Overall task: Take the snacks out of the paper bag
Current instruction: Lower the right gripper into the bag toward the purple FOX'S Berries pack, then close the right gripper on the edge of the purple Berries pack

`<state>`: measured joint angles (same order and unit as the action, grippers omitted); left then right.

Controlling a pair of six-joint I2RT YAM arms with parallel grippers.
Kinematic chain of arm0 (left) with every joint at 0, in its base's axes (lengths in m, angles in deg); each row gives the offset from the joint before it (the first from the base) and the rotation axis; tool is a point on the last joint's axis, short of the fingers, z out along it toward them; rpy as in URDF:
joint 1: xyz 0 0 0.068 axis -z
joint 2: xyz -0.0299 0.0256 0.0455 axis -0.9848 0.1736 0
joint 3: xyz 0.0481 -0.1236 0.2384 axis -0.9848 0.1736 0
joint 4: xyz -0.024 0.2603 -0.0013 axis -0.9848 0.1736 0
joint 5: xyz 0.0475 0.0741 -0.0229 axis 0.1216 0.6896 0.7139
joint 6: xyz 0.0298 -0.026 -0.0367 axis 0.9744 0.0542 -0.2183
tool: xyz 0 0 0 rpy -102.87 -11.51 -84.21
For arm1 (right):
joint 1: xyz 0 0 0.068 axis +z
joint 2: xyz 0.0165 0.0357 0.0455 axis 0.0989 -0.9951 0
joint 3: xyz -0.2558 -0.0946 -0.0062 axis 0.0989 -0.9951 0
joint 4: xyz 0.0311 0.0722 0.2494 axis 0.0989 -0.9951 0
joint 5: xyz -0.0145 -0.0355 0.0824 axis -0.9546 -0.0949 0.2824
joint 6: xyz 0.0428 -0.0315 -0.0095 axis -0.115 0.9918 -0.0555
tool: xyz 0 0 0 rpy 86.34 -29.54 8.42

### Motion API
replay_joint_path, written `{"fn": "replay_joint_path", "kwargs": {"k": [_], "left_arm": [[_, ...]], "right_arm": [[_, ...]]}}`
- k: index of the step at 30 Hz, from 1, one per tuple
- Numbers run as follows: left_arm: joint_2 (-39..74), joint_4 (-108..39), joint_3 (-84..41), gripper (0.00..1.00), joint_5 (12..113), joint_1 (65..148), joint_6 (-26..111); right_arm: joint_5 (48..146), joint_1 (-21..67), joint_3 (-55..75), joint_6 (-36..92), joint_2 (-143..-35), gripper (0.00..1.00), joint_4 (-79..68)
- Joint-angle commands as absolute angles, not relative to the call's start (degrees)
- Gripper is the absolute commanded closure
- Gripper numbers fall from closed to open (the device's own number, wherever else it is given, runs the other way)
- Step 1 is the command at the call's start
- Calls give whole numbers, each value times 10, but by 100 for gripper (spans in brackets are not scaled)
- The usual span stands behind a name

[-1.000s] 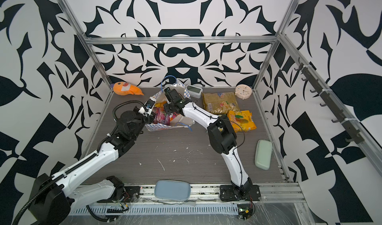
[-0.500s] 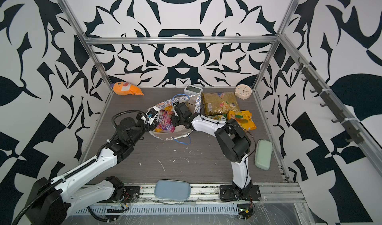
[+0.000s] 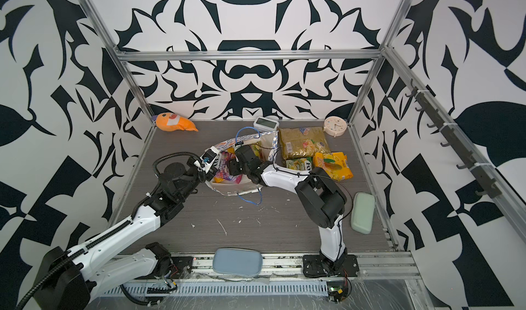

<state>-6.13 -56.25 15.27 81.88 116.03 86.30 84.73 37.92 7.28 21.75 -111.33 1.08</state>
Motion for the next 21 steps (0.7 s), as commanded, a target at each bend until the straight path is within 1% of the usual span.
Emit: {"fn": "replay_joint_path", "kwargs": {"k": [1, 6, 11, 14, 17, 21], "left_arm": [[-77, -587, 160, 100, 812, 1165, 865], [-83, -587, 165, 100, 817, 1165, 866], [-82, -592, 168, 100, 820, 1165, 866], [-79, -594, 167, 100, 818, 1165, 867], [-76, -599, 166, 100, 821, 1165, 868], [-74, -599, 164, 100, 823, 1165, 868]], "right_arm": [[817, 364, 90, 172, -1111, 35, 24], [793, 362, 117, 158, -1136, 34, -3], [836, 361, 149, 164, -1175, 34, 9], [877, 361, 151, 165, -1192, 34, 53], [924, 361, 159, 167, -1206, 40, 80], [996, 362, 178, 162, -1224, 54, 107]]}}
